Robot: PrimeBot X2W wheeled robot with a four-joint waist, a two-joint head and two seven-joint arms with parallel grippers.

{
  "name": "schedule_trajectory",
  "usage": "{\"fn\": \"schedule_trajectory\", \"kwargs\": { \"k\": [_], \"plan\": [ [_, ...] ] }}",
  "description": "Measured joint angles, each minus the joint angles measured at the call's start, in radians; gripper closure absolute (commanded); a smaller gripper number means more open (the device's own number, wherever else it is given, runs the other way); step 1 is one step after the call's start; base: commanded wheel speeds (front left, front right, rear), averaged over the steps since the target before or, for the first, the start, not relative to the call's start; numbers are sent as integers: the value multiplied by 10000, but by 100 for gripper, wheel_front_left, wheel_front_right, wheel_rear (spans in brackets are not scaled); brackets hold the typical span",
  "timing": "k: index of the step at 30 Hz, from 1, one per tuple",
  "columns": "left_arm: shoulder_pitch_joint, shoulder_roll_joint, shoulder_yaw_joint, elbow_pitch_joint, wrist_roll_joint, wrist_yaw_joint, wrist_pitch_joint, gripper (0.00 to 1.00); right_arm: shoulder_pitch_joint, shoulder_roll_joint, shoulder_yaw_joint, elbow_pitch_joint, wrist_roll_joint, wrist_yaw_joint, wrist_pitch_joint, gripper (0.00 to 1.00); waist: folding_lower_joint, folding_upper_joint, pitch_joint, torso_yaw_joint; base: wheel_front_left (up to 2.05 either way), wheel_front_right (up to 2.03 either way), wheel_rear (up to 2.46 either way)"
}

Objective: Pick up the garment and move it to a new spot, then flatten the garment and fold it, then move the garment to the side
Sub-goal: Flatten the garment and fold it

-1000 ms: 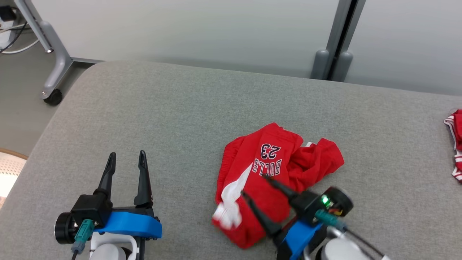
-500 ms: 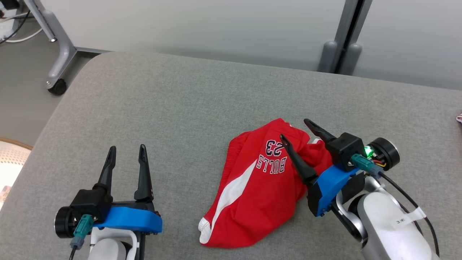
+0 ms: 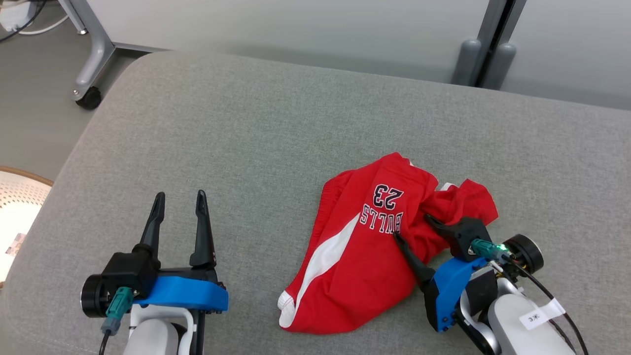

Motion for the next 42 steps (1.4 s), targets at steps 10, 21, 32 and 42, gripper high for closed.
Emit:
{"fn": "schedule_trajectory", "kwargs": {
  "k": [10, 21, 32, 42],
  "plan": [
    [-327, -73, -127, 12, 69, -4, 0, 0, -1150, 792, -249, 1676, 19, 0, -763, 62, 0, 0, 330, 34, 0, 0, 0],
    [-210, -86, 8, 111, 105, -19, 0, 0, -1533, 872, -362, 2495, 282, 0, -2809, 100, 1, 0, 85, -452, 0, 0, 0],
    [186, -84, 128, 173, 182, -81, 0, 0, 1379, 79, -1191, -203, 683, 0, -3191, 100, 0, 0, -519, -1343, 0, 0, 0],
    [362, -84, 155, 186, 238, -119, 0, 0, 3877, 385, -2604, -1210, 725, 0, -2754, 0, 0, 0, -840, -1843, 0, 0, 0]
  ]
}}
